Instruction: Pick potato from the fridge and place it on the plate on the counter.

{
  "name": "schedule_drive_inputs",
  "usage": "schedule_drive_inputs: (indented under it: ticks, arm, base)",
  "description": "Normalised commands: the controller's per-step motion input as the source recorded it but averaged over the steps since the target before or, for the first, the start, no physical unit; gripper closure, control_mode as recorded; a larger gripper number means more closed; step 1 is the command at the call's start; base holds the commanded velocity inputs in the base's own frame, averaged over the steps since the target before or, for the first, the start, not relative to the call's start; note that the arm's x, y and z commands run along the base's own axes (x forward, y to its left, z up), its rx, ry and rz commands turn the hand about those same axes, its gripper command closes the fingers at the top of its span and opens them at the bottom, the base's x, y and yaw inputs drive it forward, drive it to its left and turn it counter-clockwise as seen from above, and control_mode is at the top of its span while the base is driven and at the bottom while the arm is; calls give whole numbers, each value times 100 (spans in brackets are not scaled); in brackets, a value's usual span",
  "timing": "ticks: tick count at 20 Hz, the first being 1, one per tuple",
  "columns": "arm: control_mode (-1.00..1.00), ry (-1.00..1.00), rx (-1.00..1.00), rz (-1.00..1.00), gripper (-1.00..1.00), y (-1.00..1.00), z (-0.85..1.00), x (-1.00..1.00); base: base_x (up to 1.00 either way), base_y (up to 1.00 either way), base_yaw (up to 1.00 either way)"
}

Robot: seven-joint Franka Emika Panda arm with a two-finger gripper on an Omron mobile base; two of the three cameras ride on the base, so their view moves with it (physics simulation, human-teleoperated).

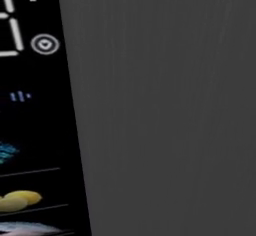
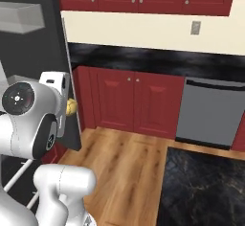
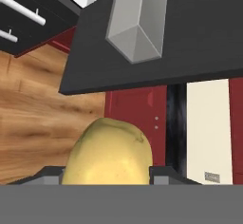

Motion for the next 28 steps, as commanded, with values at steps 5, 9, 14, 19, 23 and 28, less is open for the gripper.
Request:
schedule_drive_inputs:
  ticks: [5, 9, 14, 19, 23, 28]
  arm:
    - [100, 0, 0, 0, 100, 0, 0, 0]
    - [100, 0, 0, 0, 100, 0, 0, 0]
    - [100, 0, 0, 0, 100, 0, 0, 0]
    - [100, 0, 0, 0, 100, 0, 0, 0]
    - [100, 0, 0, 0, 100, 0, 0, 0]
    - [100, 0, 0, 0, 100, 0, 0, 0]
  base:
    - [3, -22, -13]
    - [2, -27, -12]
    - [11, -32, -12]
    - [13, -34, -13]
    - [19, -22, -12]
    - [34, -11, -10]
